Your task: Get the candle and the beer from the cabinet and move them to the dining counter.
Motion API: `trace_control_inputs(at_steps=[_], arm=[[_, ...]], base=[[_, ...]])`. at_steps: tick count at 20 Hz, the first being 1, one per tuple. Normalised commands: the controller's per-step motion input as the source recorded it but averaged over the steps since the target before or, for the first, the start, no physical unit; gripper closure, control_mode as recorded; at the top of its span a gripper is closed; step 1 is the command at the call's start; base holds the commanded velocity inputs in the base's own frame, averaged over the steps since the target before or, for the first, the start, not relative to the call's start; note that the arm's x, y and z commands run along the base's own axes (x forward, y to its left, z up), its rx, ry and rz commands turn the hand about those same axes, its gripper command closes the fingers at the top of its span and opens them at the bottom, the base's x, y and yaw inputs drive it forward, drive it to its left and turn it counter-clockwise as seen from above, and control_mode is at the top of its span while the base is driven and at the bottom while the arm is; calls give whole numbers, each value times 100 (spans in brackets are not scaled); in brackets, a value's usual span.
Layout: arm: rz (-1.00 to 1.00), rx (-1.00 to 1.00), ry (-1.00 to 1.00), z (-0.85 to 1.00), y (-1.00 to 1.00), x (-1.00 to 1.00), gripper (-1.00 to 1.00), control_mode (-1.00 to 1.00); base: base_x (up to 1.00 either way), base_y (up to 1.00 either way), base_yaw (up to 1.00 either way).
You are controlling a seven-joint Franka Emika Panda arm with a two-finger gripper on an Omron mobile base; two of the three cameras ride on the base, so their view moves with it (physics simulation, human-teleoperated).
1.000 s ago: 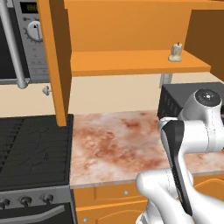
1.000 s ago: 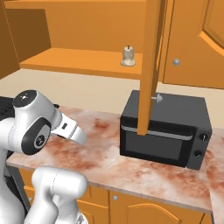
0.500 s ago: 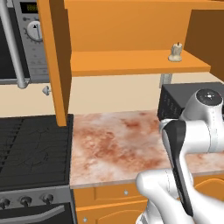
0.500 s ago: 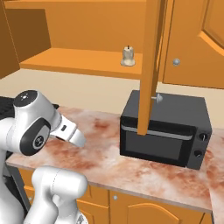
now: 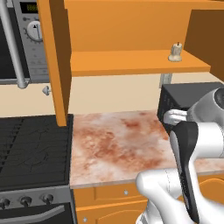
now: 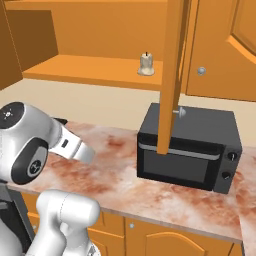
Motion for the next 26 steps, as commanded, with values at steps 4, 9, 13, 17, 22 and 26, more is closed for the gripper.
trace_control_inputs(at_steps=[4,9,13,17,22,26], arm=[[0,-1,-17,39,0,0,-100,-100],[0,-8,-10,45,2,0,-100,-100],[0,-14,0,49,1,0,-100,-100],[0,-15,0,48,0,0,-100,-100],[0,-5,0,52,0,4,-100,-100],[0,-2,0,49,0,3,-100,-100]], base=[[0,0,0],[0,0,0],[0,0,0],[0,0,0],[0,0,0],[0,0,0]])
